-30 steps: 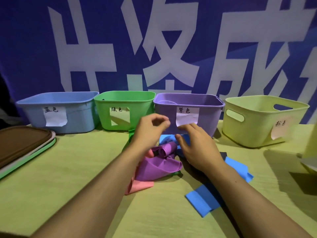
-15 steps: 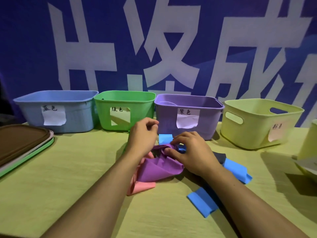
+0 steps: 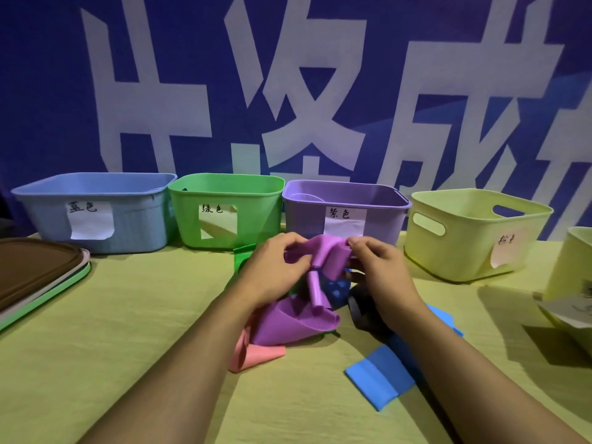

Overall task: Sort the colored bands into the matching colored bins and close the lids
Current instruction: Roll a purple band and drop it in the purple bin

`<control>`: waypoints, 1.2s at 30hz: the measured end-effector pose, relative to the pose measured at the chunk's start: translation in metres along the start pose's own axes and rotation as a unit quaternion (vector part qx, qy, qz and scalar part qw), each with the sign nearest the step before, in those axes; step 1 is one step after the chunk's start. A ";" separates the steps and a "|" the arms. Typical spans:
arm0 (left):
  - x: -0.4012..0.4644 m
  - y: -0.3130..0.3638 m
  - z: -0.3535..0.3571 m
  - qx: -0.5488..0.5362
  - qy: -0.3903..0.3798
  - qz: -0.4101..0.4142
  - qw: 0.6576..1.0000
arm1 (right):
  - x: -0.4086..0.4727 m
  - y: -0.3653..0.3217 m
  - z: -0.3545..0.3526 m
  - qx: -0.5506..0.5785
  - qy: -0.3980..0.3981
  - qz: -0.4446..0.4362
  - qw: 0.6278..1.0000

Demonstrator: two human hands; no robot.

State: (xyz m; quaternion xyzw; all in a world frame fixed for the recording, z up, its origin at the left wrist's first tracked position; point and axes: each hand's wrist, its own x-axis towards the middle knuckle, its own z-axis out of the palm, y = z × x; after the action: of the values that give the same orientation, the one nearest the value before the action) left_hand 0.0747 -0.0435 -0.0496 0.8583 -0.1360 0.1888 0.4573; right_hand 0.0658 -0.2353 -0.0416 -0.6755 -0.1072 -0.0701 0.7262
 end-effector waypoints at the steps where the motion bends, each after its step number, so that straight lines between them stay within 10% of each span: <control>1: 0.001 -0.002 0.000 -0.026 0.009 0.005 1.000 | -0.002 -0.005 0.002 0.052 -0.007 0.025 0.998; 8: 0.002 0.004 -0.001 -0.085 0.060 0.032 0.994 | -0.004 -0.020 0.000 0.259 -0.065 0.150 0.952; 15: 0.001 0.008 -0.004 -0.118 0.074 0.036 0.990 | 0.002 -0.006 -0.002 0.122 -0.039 0.084 0.988; 26: 0.000 0.013 -0.004 -0.155 0.046 0.036 0.986 | 0.019 -0.002 -0.022 0.207 0.141 0.091 0.964; 36: -0.001 0.014 -0.007 -0.155 0.063 0.035 0.985 | 0.024 -0.001 -0.031 0.258 0.054 0.162 0.951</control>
State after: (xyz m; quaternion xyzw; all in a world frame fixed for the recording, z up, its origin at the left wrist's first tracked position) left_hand 0.0661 -0.0455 -0.0361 0.7580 -0.1650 0.2347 0.5858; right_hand 0.0904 -0.2649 -0.0363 -0.4687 0.0283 0.0425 0.8819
